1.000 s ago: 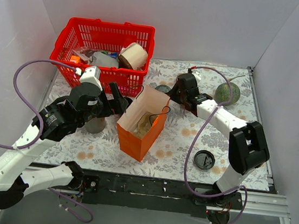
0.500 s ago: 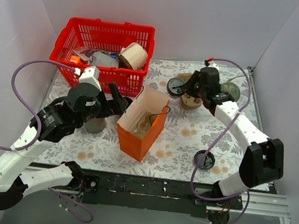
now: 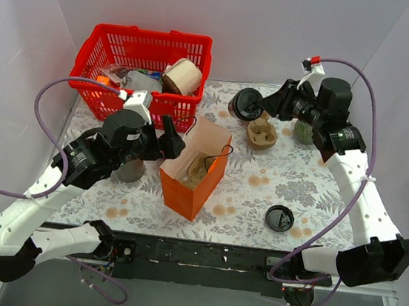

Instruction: Pack the takeout coffee

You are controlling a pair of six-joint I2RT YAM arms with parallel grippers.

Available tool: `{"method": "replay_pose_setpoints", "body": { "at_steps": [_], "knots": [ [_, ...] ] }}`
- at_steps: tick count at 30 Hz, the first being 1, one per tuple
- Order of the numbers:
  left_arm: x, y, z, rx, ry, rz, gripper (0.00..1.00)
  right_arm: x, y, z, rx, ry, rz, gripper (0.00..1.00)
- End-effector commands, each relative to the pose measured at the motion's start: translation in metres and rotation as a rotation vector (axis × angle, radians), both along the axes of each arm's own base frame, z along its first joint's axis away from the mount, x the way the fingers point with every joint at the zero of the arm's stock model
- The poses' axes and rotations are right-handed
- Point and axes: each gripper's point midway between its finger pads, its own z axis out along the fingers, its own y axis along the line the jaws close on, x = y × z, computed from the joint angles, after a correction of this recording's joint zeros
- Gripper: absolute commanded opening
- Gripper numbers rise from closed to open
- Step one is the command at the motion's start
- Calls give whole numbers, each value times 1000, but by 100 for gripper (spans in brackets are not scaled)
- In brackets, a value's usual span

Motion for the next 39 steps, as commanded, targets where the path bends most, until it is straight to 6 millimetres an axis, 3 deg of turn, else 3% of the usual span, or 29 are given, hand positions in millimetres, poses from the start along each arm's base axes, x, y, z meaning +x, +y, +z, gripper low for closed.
{"method": "replay_pose_setpoints", "body": {
  "at_steps": [1,4,12,24,25,29,33,39],
  "knots": [
    [4,-9,-4,14,3,-39,98,-46,22,59,42,-144,270,1],
    [9,-12,-8,17,1,-32,98,-61,27,71,47,-183,352,1],
    [15,-22,-21,37,23,-55,62,-95,45,83,58,-200,629,1],
    [14,-21,-55,99,93,-56,65,-107,80,59,37,-95,750,1],
    [14,-23,-57,102,90,-65,60,-107,82,58,34,-93,750,1],
    [18,-29,-59,105,72,-99,21,-101,84,50,23,-56,718,1],
    [24,-39,-53,106,19,-148,2,-100,79,48,2,-54,672,1],
    [28,-68,-46,123,-115,-352,0,-103,70,41,-48,-39,634,1]
  ]
}}
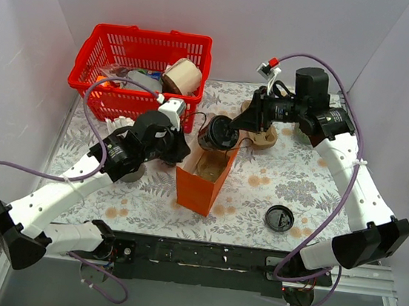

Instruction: Pack the takeout coffee

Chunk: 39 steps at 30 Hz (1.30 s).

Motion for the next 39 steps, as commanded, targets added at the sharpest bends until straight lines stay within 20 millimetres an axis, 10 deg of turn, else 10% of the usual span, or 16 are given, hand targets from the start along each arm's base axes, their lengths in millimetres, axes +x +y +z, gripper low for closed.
{"method": "replay_pose_setpoints", "body": {
  "at_steps": [1,15,39],
  "knots": [
    [8,-26,16,-13,-157,-185,0,-11,-13,16,-26,-66,-30,1],
    [10,-44,18,76,-339,-418,0,-23,-43,-22,-189,66,-135,1],
    [11,-60,17,39,-280,-450,0,-12,-16,-101,-304,250,-170,1]
  ]
}}
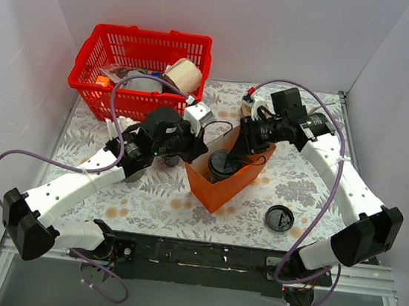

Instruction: Pack the takeout coffee

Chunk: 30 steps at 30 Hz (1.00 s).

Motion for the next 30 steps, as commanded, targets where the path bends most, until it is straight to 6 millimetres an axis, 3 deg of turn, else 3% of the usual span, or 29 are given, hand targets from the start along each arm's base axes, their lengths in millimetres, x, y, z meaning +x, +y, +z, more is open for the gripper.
{"method": "replay_pose_setpoints", "body": {
  "at_steps": [1,20,30],
  "knots": [
    [0,-3,16,-35,-8,-7,0,16,1,-2,-3,-44,-80,1],
    [0,-6,17,-53,18,2,0,6,12,-67,-142,26,-118,1],
    [-1,-8,16,-60,28,-3,0,8,9,-101,-232,7,-164,1]
  ]
}}
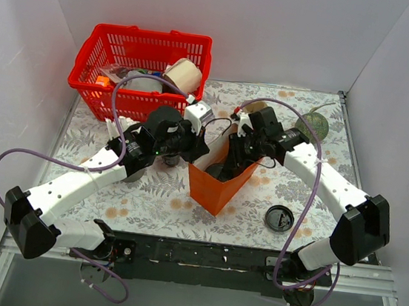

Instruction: Pack the takeout coffee

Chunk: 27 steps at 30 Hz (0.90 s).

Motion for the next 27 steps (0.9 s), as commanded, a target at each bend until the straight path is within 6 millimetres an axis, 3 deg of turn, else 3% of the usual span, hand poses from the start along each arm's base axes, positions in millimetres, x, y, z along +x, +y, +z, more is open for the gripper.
{"method": "replay_pose_setpoints", "body": {
  "at_steps": [1,18,23,27],
  "knots": [
    [0,-4,17,-36,-19,-16,0,3,2,-14,-46,-18,-27,1],
    [0,-3,23,-53,-11,-1,0,11,-16,-45,-339,-233,-101,1],
    [1,-2,23,-58,-1,17,0,9,-18,-54,-340,-307,-86,1],
    [1,-1,22,-57,8,30,0,9,-8,-50,-287,-402,-68,1]
  ]
}}
